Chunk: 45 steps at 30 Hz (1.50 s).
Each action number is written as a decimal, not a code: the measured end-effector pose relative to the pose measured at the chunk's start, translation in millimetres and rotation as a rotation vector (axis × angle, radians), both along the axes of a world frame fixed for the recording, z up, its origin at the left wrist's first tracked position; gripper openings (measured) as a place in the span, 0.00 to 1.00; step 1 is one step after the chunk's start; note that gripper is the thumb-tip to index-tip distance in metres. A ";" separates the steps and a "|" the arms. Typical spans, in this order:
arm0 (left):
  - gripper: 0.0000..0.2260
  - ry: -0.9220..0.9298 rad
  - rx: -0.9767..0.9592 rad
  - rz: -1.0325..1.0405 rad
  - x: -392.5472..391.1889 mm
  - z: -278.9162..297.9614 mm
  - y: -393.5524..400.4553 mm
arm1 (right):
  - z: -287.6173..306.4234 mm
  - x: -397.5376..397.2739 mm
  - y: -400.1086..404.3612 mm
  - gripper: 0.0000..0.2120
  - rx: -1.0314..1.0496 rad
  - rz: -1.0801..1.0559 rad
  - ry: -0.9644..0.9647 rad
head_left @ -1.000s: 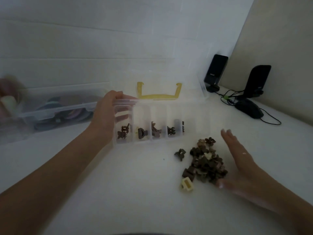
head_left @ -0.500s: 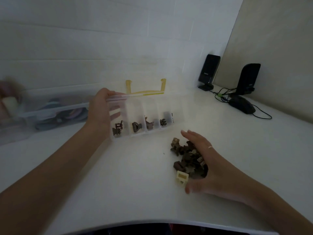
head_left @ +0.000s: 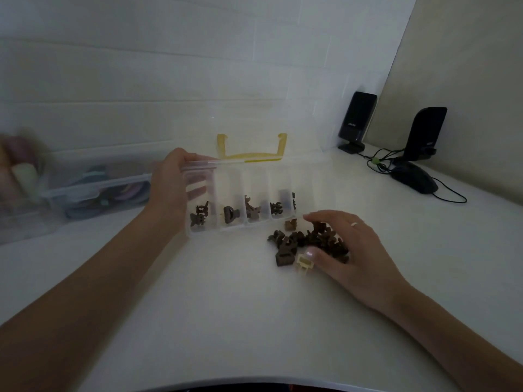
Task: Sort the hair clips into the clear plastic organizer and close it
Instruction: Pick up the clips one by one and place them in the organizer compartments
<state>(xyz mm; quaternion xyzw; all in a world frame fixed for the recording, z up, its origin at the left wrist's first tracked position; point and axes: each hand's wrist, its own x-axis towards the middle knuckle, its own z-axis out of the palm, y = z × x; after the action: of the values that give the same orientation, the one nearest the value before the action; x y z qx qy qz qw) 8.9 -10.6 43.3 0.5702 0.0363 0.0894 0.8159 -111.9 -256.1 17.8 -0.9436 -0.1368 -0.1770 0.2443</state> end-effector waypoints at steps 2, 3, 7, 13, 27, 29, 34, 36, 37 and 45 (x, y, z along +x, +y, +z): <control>0.08 -0.012 0.003 -0.006 1.0 -1.1 0.3 | -0.4 -0.9 -7.4 0.25 0.014 -0.049 -0.032; 0.08 -0.016 0.003 -0.008 1.3 -1.6 0.3 | -0.9 -0.5 -10.6 0.24 -0.002 -0.063 -0.040; 0.08 -0.025 0.003 -0.011 3.3 -2.6 1.7 | -3.6 3.4 -13.2 0.18 -0.015 -0.073 -0.069; 0.09 -0.043 0.008 -0.024 5.3 -5.2 2.5 | -0.3 3.8 -7.2 0.12 -0.002 -0.032 -0.059; 0.10 -0.045 0.025 -0.044 7.4 -8.1 4.0 | 0.9 0.8 -1.8 0.25 0.309 0.101 -0.043; 0.09 -0.035 0.022 -0.041 7.8 -7.5 3.4 | 0.8 1.4 -1.6 0.23 0.324 0.112 -0.042; 0.11 -0.012 0.021 -0.060 8.8 -6.2 4.9 | 4.4 0.3 -0.3 0.23 0.429 0.144 -0.082; 0.11 -0.029 0.032 -0.058 8.1 -6.5 4.5 | 5.4 0.1 0.6 0.22 0.426 0.159 -0.098; 0.11 -0.031 0.033 -0.058 7.7 -6.7 4.2 | 5.1 0.3 0.6 0.21 0.414 0.164 -0.098; 0.10 -0.070 0.033 -0.055 6.0 -6.0 3.2 | 18.2 15.1 -1.8 0.16 0.372 0.181 -0.123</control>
<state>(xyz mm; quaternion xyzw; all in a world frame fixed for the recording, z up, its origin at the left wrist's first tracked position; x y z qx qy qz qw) 14.8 -7.4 37.3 0.5810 -0.0095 0.0875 0.8091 -96.9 -258.0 36.0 -0.8534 -0.2004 -0.2340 0.4204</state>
